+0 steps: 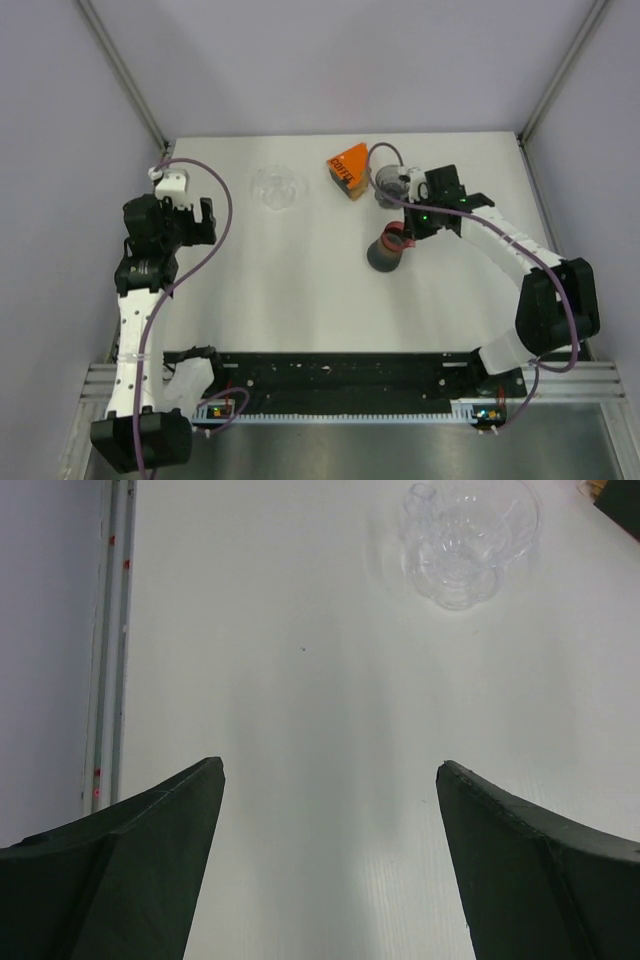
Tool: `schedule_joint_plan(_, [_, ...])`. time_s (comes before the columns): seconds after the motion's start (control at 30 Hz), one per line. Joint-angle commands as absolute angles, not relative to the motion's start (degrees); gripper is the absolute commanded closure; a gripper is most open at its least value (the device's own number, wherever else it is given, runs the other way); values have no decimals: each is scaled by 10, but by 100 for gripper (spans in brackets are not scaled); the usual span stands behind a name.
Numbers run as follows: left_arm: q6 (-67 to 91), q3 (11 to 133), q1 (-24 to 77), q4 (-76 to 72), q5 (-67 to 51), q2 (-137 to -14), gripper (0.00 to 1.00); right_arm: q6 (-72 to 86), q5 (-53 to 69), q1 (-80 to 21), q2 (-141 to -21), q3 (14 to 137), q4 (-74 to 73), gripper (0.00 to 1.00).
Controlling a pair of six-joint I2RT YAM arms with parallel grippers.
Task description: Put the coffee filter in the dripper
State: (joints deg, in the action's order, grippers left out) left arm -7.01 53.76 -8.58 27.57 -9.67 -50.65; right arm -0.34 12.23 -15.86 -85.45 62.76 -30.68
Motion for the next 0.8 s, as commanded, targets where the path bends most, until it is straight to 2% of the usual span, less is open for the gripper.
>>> schedule_joint_plan(0.0, [-73,564,-88,280,-120,-511,8,-89,192,-249,-888,685,-304,100])
schedule_joint_plan(0.2, [-69,570,-88,285,-115,-526,8,-143,156,-378,-982,787,-299,100])
schedule_joint_plan(0.4, [-63,570,-88,273,-118,-544,10,-208,116,-461,-1061,874,-298,100])
schedule_joint_plan(0.5, [-83,576,-87,276,-146,-559,15,-224,112,-485,-1088,905,-304,100])
schedule_joint_plan(0.77, [-77,600,-86,242,-170,-627,21,-210,141,-493,-1090,949,-309,61])
